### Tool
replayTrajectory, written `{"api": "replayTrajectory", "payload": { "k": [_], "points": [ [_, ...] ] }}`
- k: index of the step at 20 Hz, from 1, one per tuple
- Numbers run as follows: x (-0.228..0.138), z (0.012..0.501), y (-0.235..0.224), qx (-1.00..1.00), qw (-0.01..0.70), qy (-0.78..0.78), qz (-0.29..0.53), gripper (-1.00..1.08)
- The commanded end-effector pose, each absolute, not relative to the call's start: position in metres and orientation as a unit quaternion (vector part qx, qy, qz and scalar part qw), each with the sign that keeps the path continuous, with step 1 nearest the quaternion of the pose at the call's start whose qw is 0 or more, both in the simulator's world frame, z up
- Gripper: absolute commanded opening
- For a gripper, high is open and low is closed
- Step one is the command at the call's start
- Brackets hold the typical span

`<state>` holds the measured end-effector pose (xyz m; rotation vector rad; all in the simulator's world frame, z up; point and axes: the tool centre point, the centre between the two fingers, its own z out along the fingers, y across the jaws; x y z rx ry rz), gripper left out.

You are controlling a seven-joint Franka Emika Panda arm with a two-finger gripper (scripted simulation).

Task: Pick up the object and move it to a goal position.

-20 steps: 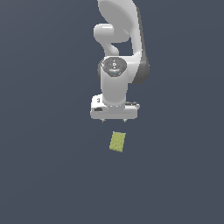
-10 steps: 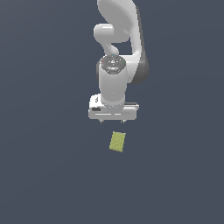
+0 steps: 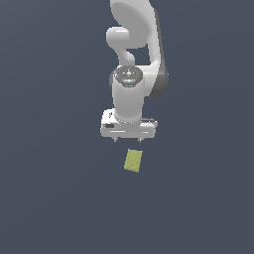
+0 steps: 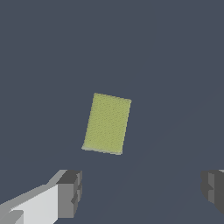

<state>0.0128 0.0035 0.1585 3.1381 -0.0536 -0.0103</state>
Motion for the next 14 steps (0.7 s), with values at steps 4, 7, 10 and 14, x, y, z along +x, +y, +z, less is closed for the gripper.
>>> {"api": "replayTrajectory", "payload": {
  "k": [4, 7, 10, 14],
  "points": [
    [0.020, 0.134, 0.011, 0.999, 0.001, -0.038, -0.003, 1.00],
    [0.026, 0.114, 0.016, 0.998, 0.001, -0.056, -0.002, 1.00],
    [0.030, 0.094, 0.022, 0.997, 0.000, -0.073, -0.001, 1.00],
    [0.034, 0.074, 0.028, 0.996, 0.000, -0.090, 0.000, 1.00]
  ]
}}
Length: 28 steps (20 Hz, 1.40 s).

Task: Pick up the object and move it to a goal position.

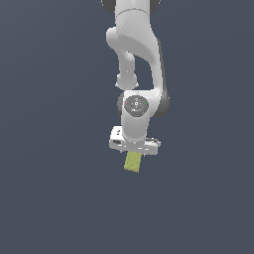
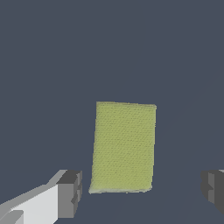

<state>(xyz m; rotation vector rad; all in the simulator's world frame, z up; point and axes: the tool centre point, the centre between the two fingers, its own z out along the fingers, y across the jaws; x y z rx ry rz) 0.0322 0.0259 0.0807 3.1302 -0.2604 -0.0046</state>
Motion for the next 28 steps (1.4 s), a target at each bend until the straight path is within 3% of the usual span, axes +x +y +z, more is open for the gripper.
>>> {"api": "replayTrajectory", "payload": {
  "k": [1, 26, 27, 28],
  "points": [
    [0.034, 0.070, 0.029, 0.996, 0.000, -0.093, 0.000, 1.00],
    [0.036, 0.010, 0.032, 0.995, 0.000, -0.101, 0.000, 1.00],
    [0.036, 0.010, 0.032, 0.995, 0.000, -0.101, 0.000, -1.00],
    [0.036, 0.010, 0.032, 0.995, 0.000, -0.101, 0.000, -1.00]
  ]
}}
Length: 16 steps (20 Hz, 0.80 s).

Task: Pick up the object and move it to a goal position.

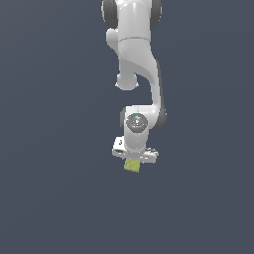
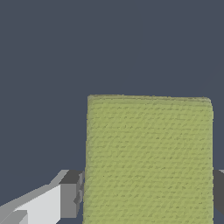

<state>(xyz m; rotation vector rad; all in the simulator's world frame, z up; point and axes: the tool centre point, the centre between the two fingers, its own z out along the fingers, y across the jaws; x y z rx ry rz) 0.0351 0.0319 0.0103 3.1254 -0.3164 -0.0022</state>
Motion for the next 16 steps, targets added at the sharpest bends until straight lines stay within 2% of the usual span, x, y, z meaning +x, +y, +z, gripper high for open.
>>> {"api": "replayTrajectory", "payload": {
  "k": [1, 16],
  "points": [
    [0.036, 0.010, 0.032, 0.995, 0.000, -0.101, 0.000, -1.00],
    [0.037, 0.027, 0.040, 0.995, 0.000, -0.101, -0.001, -1.00]
  ]
}}
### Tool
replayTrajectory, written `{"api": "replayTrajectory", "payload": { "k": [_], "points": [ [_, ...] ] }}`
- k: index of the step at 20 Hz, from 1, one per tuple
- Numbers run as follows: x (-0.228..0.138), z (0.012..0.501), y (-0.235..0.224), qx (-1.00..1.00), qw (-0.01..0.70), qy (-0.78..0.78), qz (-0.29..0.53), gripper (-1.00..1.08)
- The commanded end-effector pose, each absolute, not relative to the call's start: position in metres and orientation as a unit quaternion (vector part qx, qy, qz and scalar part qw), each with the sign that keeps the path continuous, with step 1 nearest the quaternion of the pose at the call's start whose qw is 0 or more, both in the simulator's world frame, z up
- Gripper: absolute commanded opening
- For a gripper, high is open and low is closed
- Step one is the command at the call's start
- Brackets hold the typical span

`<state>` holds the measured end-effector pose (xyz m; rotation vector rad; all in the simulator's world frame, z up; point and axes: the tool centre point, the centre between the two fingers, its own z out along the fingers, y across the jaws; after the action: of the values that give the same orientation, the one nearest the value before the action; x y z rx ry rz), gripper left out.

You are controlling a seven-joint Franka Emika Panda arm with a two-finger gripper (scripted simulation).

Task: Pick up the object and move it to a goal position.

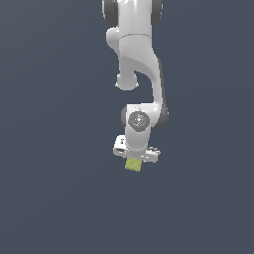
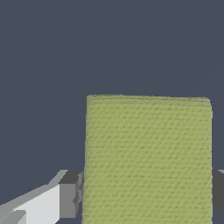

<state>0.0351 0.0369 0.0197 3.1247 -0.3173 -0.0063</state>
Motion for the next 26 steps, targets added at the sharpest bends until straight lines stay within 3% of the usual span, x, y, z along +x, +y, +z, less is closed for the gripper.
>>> {"api": "replayTrajectory", "payload": {
  "k": [1, 26],
  "points": [
    [0.037, 0.032, 0.043, 0.995, 0.000, -0.101, -0.001, -1.00],
    [0.062, 0.270, 0.165, 0.995, 0.001, -0.101, 0.000, -1.00]
  ]
}}
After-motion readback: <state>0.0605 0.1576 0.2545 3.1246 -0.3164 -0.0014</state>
